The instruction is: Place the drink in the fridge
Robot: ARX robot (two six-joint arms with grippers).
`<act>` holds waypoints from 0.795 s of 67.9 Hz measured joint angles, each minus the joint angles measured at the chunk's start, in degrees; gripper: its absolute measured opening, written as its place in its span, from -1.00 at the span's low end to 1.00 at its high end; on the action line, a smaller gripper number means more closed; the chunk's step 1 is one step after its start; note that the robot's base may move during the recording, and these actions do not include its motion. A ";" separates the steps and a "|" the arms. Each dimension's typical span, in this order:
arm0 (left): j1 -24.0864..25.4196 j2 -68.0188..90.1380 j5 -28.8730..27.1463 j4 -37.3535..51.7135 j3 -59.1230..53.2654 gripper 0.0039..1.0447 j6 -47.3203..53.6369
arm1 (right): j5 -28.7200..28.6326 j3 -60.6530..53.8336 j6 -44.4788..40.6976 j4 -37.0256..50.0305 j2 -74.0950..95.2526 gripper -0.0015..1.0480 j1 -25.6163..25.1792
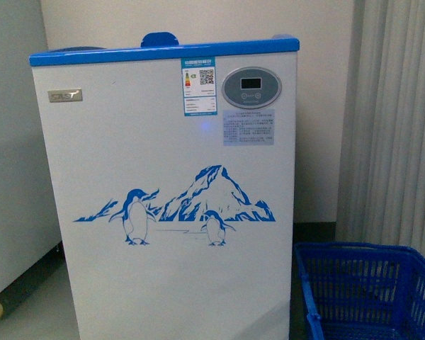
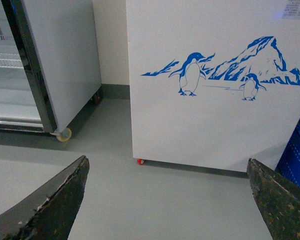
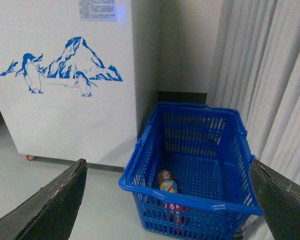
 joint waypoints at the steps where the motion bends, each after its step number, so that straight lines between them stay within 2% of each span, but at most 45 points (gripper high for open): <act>1: 0.00 0.00 0.00 0.00 0.00 0.85 0.00 | 0.02 0.00 0.00 0.00 0.00 0.85 0.00; 54: 0.00 0.00 -0.02 0.00 0.00 0.85 0.00 | 0.02 0.00 0.00 0.00 0.00 0.85 0.00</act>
